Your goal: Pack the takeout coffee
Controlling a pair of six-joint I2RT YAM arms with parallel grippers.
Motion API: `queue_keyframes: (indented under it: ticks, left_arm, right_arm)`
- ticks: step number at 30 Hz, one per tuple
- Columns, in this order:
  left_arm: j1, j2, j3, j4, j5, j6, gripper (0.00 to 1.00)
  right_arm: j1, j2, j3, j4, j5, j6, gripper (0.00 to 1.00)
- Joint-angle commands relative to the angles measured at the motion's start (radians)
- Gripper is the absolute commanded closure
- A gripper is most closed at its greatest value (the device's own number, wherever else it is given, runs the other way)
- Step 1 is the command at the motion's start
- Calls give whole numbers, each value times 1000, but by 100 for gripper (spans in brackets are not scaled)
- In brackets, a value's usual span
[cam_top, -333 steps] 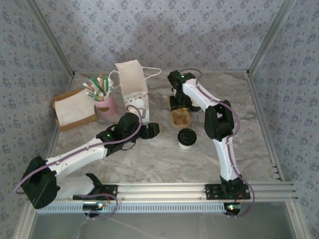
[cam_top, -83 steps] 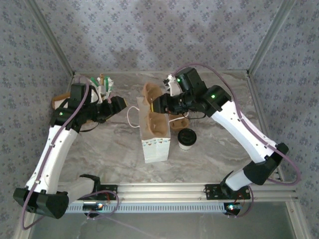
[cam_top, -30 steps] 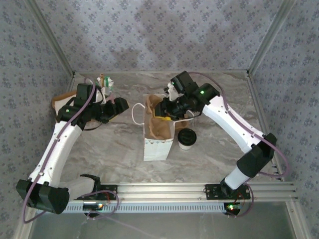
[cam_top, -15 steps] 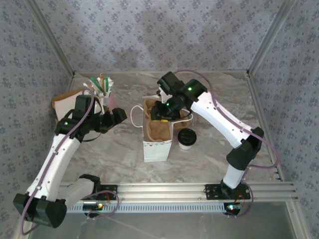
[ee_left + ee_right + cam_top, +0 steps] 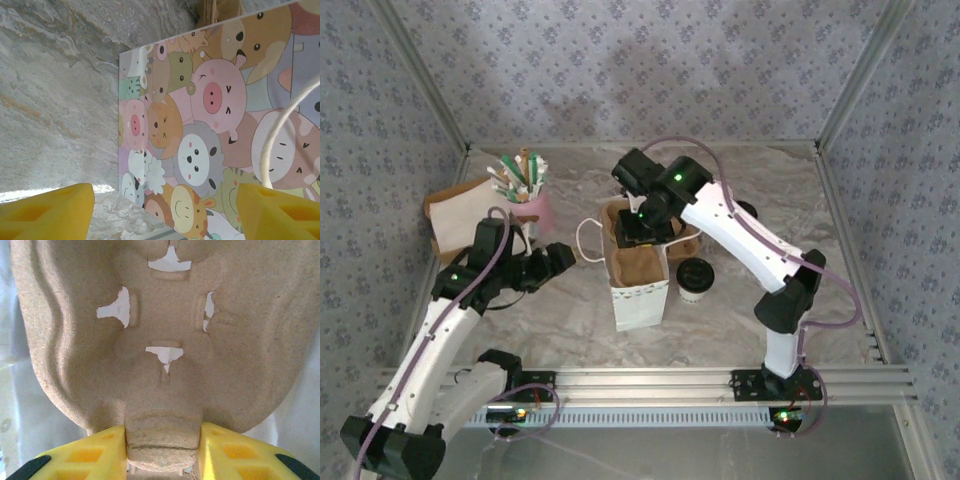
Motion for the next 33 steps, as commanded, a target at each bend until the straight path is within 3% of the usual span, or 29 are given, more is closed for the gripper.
queue_keyframes:
  ticks: [1, 9, 17, 33]
  left_arm:
    - [-14, -15, -13, 33, -15, -21, 25]
    - [-17, -14, -15, 37, -21, -17, 25]
    - [-16, -13, -14, 33, -32, -13, 25]
    - [-15, -5, -5, 39, -41, -10, 25]
  right_arm:
    - [29, 40, 58, -115, 95, -19, 60]
    - [74, 112, 128, -201, 183, -25, 60]
    - [95, 149, 160, -242, 188, -36, 60]
    - [110, 143, 47, -157, 158, -44, 60]
